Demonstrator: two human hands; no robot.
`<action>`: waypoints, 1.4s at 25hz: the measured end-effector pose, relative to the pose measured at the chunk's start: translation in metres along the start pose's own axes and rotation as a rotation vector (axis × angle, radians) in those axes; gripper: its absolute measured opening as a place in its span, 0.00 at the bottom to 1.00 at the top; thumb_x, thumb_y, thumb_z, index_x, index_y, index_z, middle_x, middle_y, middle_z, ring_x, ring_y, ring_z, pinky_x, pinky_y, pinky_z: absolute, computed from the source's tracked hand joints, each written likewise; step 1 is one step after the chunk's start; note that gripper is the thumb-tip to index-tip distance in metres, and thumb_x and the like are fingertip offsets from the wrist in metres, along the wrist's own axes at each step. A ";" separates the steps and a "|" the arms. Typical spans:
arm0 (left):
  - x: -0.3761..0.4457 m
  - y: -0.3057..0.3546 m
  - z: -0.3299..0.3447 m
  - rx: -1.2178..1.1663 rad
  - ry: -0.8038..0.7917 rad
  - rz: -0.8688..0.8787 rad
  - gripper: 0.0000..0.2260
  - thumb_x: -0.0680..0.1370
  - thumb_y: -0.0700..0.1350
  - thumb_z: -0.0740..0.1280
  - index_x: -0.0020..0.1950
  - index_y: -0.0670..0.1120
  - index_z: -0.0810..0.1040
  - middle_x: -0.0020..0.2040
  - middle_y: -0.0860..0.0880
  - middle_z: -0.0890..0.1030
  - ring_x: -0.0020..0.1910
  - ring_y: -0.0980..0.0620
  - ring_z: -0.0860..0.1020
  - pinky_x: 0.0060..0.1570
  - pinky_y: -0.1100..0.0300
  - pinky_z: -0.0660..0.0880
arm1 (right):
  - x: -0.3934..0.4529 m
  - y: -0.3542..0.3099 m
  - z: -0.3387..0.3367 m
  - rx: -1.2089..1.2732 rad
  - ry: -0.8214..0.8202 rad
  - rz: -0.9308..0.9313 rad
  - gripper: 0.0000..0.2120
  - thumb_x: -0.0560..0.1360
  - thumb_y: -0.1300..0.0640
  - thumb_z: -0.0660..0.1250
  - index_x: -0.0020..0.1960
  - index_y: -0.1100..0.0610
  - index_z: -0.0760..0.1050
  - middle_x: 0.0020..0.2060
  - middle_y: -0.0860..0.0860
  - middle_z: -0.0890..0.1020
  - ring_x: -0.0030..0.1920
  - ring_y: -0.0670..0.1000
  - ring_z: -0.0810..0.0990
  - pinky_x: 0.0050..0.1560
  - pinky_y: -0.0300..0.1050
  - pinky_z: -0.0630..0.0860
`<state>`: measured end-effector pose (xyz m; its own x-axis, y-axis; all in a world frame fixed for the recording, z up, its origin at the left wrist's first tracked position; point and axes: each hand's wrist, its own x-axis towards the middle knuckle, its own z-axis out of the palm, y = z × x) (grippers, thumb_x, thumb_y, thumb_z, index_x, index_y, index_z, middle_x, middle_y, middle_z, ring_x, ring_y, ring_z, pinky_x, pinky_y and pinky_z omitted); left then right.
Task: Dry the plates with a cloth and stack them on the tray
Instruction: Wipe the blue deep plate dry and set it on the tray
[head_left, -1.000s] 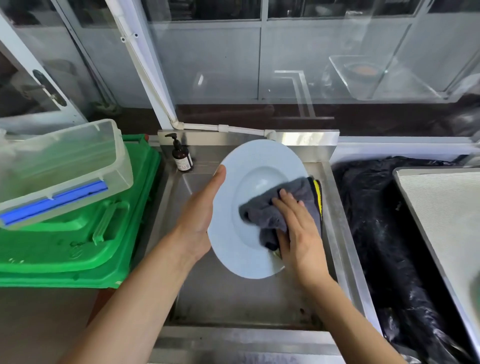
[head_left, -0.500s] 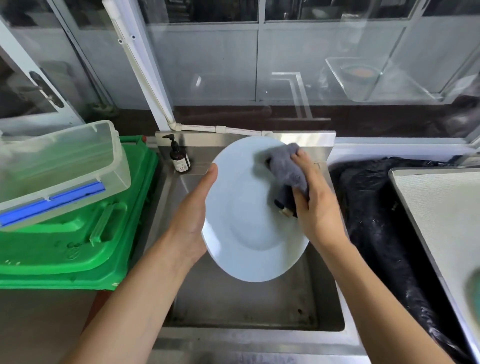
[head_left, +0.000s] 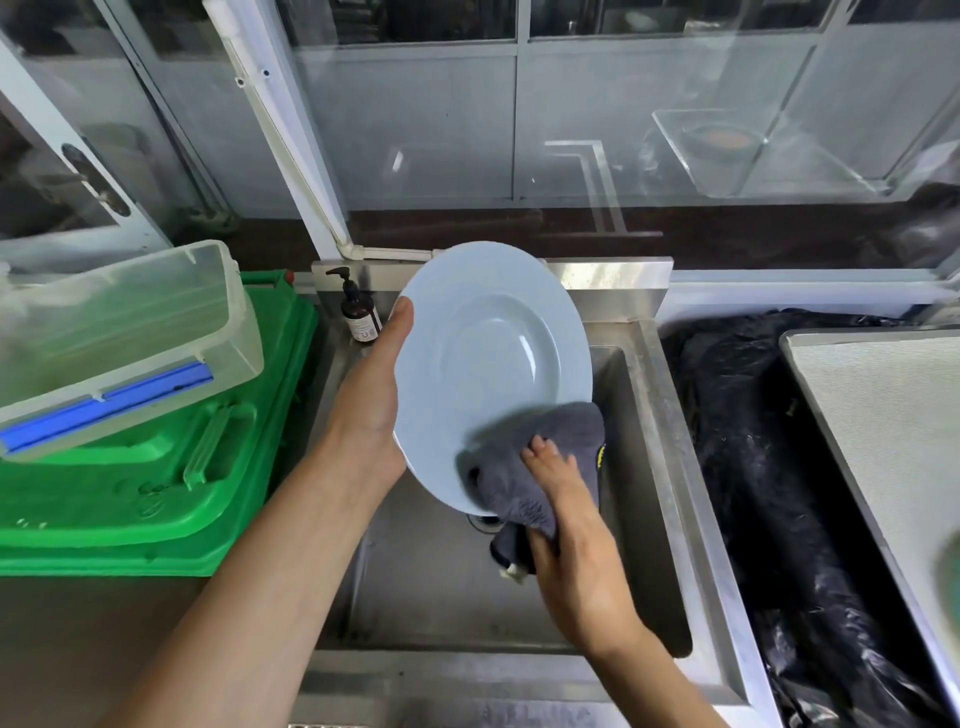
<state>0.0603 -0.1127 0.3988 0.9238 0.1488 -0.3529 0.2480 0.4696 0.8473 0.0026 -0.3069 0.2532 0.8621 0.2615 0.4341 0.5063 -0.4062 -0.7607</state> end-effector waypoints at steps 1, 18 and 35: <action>0.001 -0.001 0.003 -0.012 0.023 -0.012 0.25 0.77 0.63 0.66 0.69 0.51 0.78 0.63 0.45 0.83 0.62 0.42 0.81 0.63 0.43 0.76 | 0.000 -0.009 0.006 -0.009 -0.012 -0.061 0.25 0.85 0.54 0.57 0.81 0.48 0.60 0.80 0.44 0.63 0.80 0.50 0.62 0.81 0.52 0.55; -0.011 0.000 0.019 -0.008 0.200 -0.168 0.18 0.71 0.64 0.73 0.52 0.52 0.84 0.44 0.42 0.86 0.46 0.43 0.85 0.47 0.46 0.83 | 0.043 -0.032 -0.032 -0.077 0.244 0.010 0.09 0.75 0.57 0.73 0.54 0.46 0.79 0.44 0.42 0.83 0.41 0.40 0.79 0.46 0.29 0.72; 0.011 -0.046 -0.042 -0.170 0.131 -0.136 0.25 0.75 0.64 0.66 0.65 0.51 0.82 0.59 0.46 0.85 0.56 0.47 0.84 0.49 0.51 0.82 | 0.058 -0.016 -0.065 0.994 0.337 0.852 0.19 0.75 0.47 0.74 0.65 0.49 0.82 0.60 0.54 0.85 0.61 0.56 0.84 0.64 0.59 0.77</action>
<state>0.0464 -0.0962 0.3394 0.8369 0.1801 -0.5169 0.3047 0.6312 0.7133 0.0464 -0.3418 0.3216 0.9336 -0.0359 -0.3564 -0.2910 0.5043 -0.8130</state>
